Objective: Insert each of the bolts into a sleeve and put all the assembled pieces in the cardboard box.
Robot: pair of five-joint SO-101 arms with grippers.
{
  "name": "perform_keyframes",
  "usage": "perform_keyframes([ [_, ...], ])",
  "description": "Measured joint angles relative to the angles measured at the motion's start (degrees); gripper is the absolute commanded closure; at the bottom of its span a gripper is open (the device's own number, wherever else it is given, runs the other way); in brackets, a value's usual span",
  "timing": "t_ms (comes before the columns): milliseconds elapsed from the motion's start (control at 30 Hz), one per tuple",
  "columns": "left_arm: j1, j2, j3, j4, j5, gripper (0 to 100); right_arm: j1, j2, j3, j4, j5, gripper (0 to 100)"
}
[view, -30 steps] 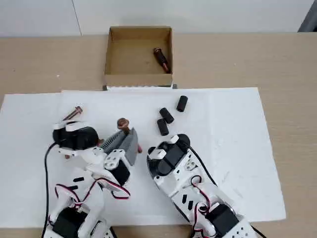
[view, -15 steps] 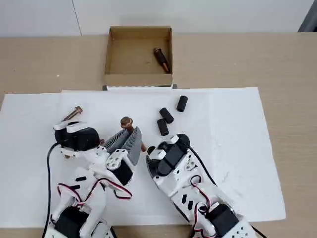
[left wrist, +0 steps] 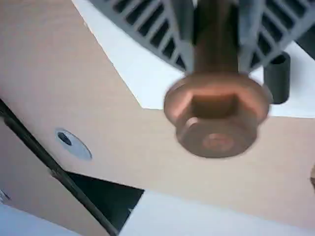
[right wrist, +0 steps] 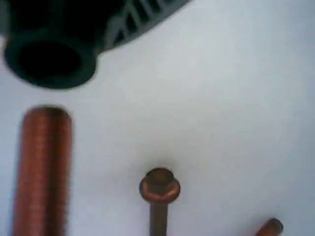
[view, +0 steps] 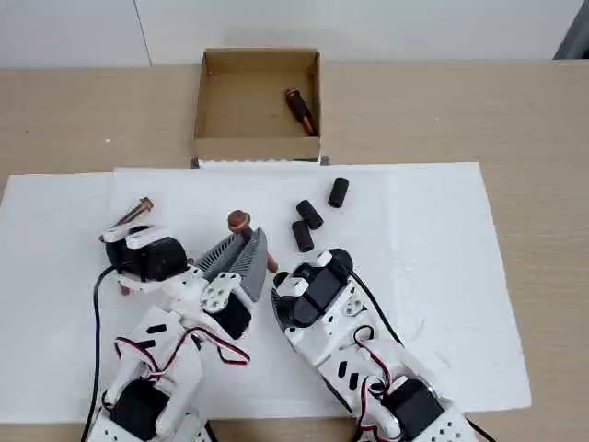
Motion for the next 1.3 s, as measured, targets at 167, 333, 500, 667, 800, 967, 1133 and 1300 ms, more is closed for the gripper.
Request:
perform_keyframes([
  [167,2.37,0.00,0.44,1.49,0.00,100,0.00,0.00,0.00,0.00,0.00,99.5],
  [333,2.29,0.00,0.53,2.11,0.00,100,0.00,0.00,0.00,0.00,2.20,99.5],
  [500,3.16,0.00,2.55,2.20,0.00,100,0.00,-0.09,0.00,-2.29,2.90,99.5],
  [667,6.33,0.00,2.90,7.30,-0.26,100,0.00,0.00,0.09,-2.55,2.90,99.5],
  [800,7.74,-0.26,2.46,11.69,-0.35,100,-0.26,0.00,0.18,-2.64,2.99,99.5],
  [967,7.82,-0.35,2.29,12.84,-2.73,99,-0.35,0.09,0.26,-2.64,3.08,99.5],
  [1133,7.30,-0.35,2.37,12.84,-4.48,82,-0.35,0.09,0.26,-2.64,3.08,99.5],
  [1300,3.96,-0.09,2.90,12.22,-8.70,73,0.00,0.00,0.09,-2.73,2.99,99.5],
])
